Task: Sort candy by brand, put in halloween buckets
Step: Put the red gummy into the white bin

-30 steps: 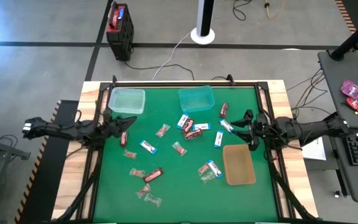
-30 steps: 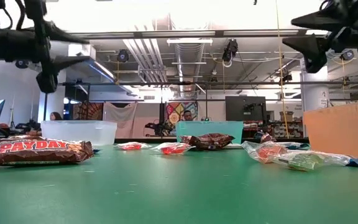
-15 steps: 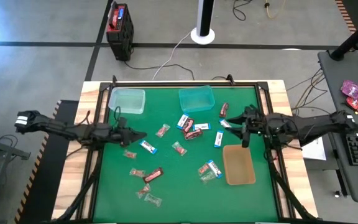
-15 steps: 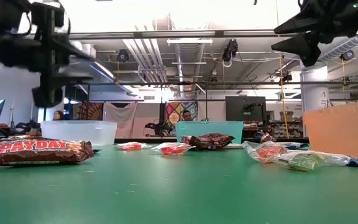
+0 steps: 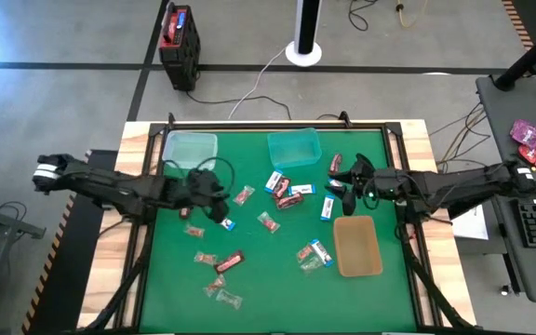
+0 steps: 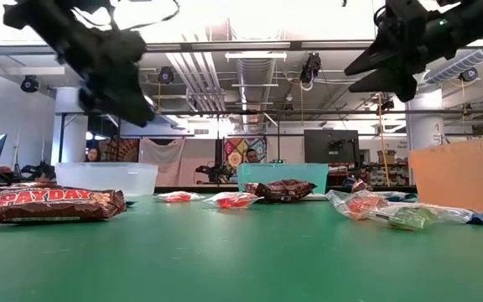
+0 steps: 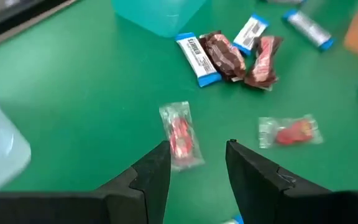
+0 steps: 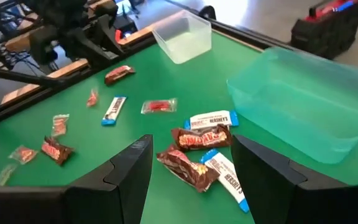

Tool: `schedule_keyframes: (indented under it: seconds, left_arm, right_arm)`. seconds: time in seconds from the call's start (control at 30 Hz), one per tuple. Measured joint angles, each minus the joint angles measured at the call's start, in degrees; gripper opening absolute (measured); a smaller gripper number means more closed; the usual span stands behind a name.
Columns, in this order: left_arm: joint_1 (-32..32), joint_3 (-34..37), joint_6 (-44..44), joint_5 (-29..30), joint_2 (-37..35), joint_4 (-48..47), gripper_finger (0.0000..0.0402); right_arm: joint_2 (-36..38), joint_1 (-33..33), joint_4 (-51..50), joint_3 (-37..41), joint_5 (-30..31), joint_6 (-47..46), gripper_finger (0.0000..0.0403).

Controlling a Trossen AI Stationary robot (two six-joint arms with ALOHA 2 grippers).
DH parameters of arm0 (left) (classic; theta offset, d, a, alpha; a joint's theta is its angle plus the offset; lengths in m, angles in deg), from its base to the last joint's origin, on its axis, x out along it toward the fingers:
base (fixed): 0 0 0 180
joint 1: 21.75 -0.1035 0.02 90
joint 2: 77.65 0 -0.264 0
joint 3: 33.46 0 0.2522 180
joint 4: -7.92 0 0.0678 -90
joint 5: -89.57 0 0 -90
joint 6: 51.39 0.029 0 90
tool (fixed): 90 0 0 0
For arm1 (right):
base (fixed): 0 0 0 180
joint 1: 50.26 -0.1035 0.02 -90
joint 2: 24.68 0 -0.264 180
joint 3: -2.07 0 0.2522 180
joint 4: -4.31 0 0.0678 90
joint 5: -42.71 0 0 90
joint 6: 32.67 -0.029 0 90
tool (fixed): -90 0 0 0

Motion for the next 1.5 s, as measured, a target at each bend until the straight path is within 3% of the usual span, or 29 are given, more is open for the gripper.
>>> schedule_keyframes:
  seconds: [0.27, 0.57, 0.87, 1.07, 1.33, 1.5]
  left_arm:
    - [-0.7, -1.1, 13.5, 1.2, 14.2, 12.1, 0.0153]
    - [-5.3, 2.0, 17.7, -3.3, 22.2, 23.9, 0.0178]
    - [-8.6, 1.6, 17.8, -3.7, 28.6, 24.8, 0.0163]
    - [-8.7, 1.5, 17.3, -6.4, 29.6, 25.4, 0.0131]
    - [-8.7, 1.5, 17.5, -7.0, 28.3, 25.0, 0.0018]
    - [-8.7, 1.5, 17.6, -11.2, 24.6, 24.8, 0.0011]
  right_arm:
    - [-0.4, 2.1, 0.0, -0.1, -1.8, -0.8, 0.021]
    - [-0.5, 2.1, 0.0, -0.1, -3.7, -0.8, 0.021]
    - [-0.8, 2.1, -0.6, -0.1, -3.7, -0.7, 0.021]
    - [-1.2, 2.1, -0.6, 0.0, -3.7, -0.7, 0.021]
    - [-1.3, 2.1, -0.5, 0.0, -3.7, -0.8, 0.021]
    - [-1.3, 2.1, -0.4, 0.0, -3.7, -0.9, 0.021]
